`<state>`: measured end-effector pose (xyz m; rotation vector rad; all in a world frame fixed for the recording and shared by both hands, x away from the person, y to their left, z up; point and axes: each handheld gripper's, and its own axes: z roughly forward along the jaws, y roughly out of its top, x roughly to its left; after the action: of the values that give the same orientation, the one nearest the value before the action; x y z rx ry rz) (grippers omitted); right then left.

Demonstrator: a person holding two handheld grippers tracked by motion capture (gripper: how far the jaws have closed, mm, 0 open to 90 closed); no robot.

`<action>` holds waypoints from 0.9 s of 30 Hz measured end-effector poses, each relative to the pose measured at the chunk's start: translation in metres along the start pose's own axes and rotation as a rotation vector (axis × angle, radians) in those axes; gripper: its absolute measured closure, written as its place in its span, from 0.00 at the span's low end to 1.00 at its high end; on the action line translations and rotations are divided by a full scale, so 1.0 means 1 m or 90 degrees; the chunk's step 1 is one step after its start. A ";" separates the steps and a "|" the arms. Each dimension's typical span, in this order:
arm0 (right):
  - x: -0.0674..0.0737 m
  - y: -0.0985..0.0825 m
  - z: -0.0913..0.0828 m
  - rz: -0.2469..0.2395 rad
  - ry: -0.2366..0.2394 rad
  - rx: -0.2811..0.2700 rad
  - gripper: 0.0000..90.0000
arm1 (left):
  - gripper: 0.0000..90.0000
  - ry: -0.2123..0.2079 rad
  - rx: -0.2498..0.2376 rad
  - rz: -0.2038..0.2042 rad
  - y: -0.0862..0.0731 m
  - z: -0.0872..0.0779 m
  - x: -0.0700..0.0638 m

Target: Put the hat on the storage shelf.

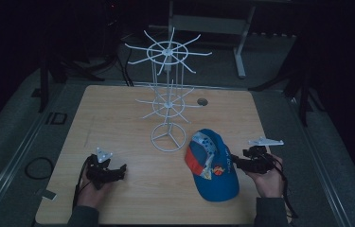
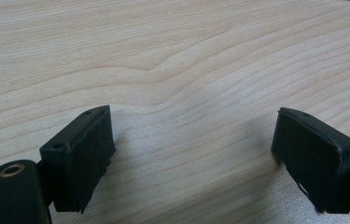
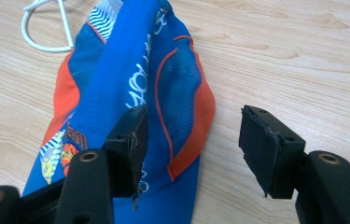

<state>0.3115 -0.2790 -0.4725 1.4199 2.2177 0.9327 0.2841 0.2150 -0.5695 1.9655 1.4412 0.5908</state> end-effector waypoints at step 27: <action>0.015 0.037 -0.011 -0.034 0.048 -0.009 0.46 | 0.15 -0.001 -0.002 -0.002 0.000 0.000 0.000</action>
<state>0.3232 -0.2585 -0.4379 1.3322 2.2873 0.9971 0.2840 0.2147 -0.5696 1.9606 1.4426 0.5898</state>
